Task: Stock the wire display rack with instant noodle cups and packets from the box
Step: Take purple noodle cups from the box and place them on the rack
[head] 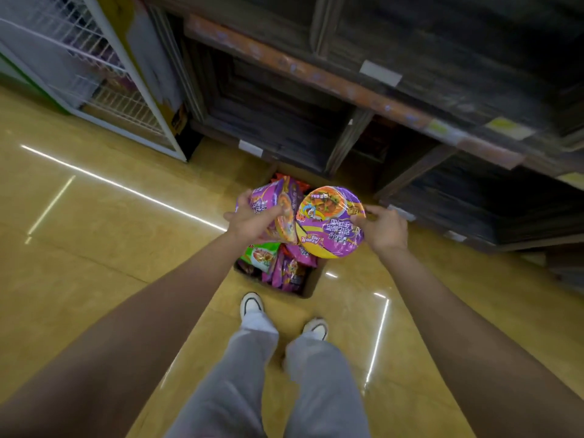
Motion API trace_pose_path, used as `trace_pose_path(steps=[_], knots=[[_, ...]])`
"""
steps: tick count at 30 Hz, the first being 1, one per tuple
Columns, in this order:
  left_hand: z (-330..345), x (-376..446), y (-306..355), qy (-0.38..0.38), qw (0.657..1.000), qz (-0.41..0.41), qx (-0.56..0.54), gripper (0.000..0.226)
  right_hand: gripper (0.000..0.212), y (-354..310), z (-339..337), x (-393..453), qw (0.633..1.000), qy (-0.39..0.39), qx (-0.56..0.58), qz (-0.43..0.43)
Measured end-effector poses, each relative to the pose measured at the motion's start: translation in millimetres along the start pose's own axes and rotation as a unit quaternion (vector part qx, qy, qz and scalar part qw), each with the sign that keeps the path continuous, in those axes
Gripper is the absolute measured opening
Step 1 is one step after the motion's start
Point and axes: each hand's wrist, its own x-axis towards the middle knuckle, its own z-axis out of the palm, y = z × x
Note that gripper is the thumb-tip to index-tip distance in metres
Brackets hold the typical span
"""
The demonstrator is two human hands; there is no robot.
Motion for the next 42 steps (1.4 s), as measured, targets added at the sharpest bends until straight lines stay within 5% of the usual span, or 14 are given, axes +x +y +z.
trace_pose_path(steps=[6,14,22,28,32,36,42], knots=[[-14,-49,-26,-0.010,0.995,-0.029,-0.094,0.094,0.042,8,-13,-51,1.000,0.006,0.024,-0.005],[5,-154,-27,-0.016,0.995,0.077,-0.058,0.078,0.042,63,-56,-143,0.989,0.072,0.130,0.001],[14,-245,-8,-0.034,0.980,0.165,-0.108,0.090,0.039,70,-139,-200,0.966,0.153,0.207,-0.037],[-16,-293,35,-0.117,0.940,0.148,-0.283,0.073,0.033,48,-193,-221,0.929,0.179,0.317,-0.067],[-31,-324,64,-0.145,0.913,0.177,-0.337,0.019,0.032,24,-229,-226,0.902,0.159,0.390,-0.098],[-46,-342,94,-0.207,0.867,0.204,-0.406,0.053,0.020,-3,-251,-231,0.877,0.136,0.446,-0.118],[-88,-364,132,-0.242,0.847,0.292,-0.372,0.048,0.024,-59,-260,-248,0.837,0.143,0.493,-0.188]])
